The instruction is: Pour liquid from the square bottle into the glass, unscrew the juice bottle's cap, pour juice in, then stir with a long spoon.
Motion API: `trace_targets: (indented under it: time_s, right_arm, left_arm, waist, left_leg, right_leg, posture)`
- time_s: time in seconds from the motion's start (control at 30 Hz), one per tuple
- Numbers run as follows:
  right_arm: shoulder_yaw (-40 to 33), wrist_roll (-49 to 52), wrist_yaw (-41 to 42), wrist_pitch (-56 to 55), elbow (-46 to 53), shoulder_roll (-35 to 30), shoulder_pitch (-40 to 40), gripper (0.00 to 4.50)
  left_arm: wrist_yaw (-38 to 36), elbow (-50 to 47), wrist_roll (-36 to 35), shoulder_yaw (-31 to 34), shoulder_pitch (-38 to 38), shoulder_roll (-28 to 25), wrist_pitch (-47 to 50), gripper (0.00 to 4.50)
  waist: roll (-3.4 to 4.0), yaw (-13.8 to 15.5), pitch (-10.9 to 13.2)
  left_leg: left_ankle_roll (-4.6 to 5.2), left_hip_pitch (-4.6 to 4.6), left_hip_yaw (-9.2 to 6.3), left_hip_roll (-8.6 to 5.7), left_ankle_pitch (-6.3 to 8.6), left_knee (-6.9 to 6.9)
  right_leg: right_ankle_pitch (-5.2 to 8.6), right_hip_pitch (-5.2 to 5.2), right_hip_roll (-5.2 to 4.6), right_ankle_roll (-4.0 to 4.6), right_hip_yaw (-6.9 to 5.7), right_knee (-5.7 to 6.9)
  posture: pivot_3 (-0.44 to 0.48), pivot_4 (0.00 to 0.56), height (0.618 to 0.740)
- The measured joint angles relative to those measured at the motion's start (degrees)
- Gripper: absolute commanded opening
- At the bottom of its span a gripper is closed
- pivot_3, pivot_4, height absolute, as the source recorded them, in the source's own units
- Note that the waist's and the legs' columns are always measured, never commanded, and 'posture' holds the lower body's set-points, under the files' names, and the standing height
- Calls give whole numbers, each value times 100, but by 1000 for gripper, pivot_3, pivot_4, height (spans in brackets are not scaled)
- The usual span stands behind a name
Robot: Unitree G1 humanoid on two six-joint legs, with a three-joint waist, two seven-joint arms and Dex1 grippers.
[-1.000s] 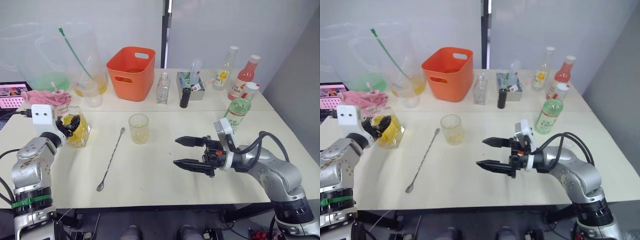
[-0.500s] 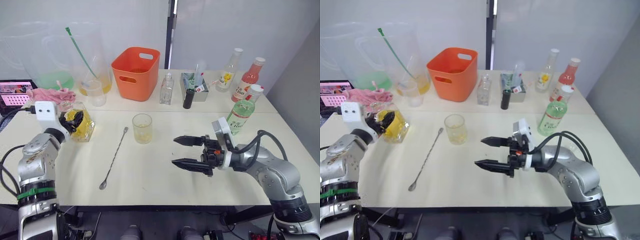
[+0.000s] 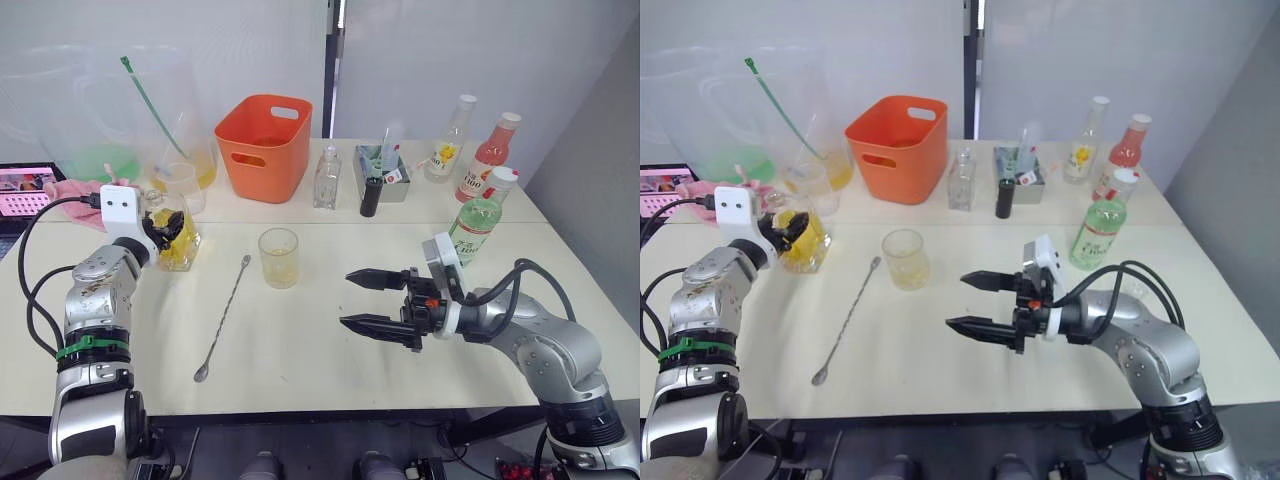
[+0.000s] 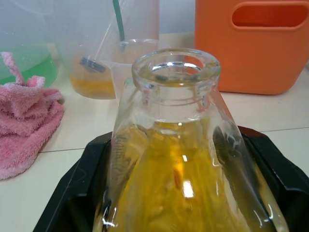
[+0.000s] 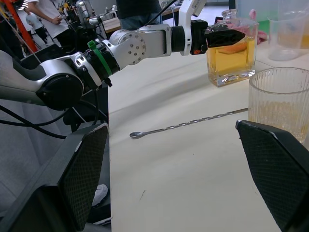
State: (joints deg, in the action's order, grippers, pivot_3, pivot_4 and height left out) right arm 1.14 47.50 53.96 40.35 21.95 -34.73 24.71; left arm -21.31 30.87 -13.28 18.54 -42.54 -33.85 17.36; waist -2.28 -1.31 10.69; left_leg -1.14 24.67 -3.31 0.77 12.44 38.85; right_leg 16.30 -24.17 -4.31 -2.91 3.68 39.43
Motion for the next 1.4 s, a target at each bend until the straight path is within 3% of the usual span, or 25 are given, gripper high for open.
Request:
trace_targets:
  time_s: [0.07,0.27,0.43,0.57,0.73,0.87,0.97,1.1,1.17,1.4]
  right_arm:
    - [-1,2,-22,8,0,0,0,4500]
    - [-9,33,-40,17,0,-1,0,4500]
    - [-42,102,-68,39,-2,-1,97,4500]
    - [-58,99,-32,38,-64,-18,172,4500]
    - [-119,98,0,38,-177,-55,342,4500]
    - [-198,99,12,75,-179,-168,300,4500]
    - [-306,100,-67,154,-129,-281,-11,4500]
    - [-395,83,-159,245,9,-449,-415,4500]
    - [-443,9,-246,214,122,-450,-628,4500]
    - [-761,-518,-580,-210,360,-501,-2016,4500]
  left_arm:
    - [66,2,-41,72,-23,0,1,4455]
    - [210,-423,-261,329,-134,-21,-5,4484]
    - [152,-1464,-792,559,-833,-182,125,4484]
    - [-484,-2320,-1160,307,-1021,-716,737,4484]
    - [-1368,-3171,-1761,-31,-652,-1164,1705,4484]
    - [-1856,-3925,-2300,-33,11,-1570,2465,4484]
    - [-2082,-4499,-2611,-60,987,-1599,2873,4484]
    - [-2142,-5214,-2413,-210,1957,-1531,2598,4484]
    - [-2182,-5496,-2633,-160,2359,-1096,2455,4484]
    - [-3131,-5451,-2593,-162,3927,-889,1532,4484]
  waist:
    - [0,-7,0]
    - [0,19,0]
    - [0,41,0]
    - [2,21,-1]
    - [4,-25,1]
    - [4,-103,1]
    - [4,-110,1]
    - [5,-92,1]
    - [8,-62,0]
    - [9,-36,0]
  left_leg:
    - [0,0,0,0,0,0]
    - [0,0,0,0,0,1]
    - [0,3,1,-3,0,2]
    - [0,-21,8,-2,0,-10]
    - [0,-30,10,6,0,-9]
    - [0,-34,11,7,0,-20]
    - [0,-32,12,9,0,-22]
    - [0,-32,17,9,0,-22]
    - [0,-41,18,9,1,-22]
    - [0,-55,21,12,1,-32]
  right_leg:
    - [0,-1,0,0,0,1]
    - [0,0,-2,0,0,1]
    - [-2,3,-5,-3,0,-6]
    - [-2,15,-4,-3,3,-4]
    - [-1,20,4,-2,4,-4]
    - [-1,21,1,-2,6,-5]
    - [-1,19,3,-2,6,-8]
    - [-1,24,1,-1,10,-23]
    - [-1,39,0,-2,10,-28]
    - [-1,62,1,-1,10,-54]
  posture:
    - [0,150,740]
    - [0,150,740]
    - [0,150,740]
    - [0,150,740]
    - [0,150,740]
    - [0,150,740]
    - [0,150,740]
    - [0,150,740]
    - [0,150,740]
    - [0,150,740]
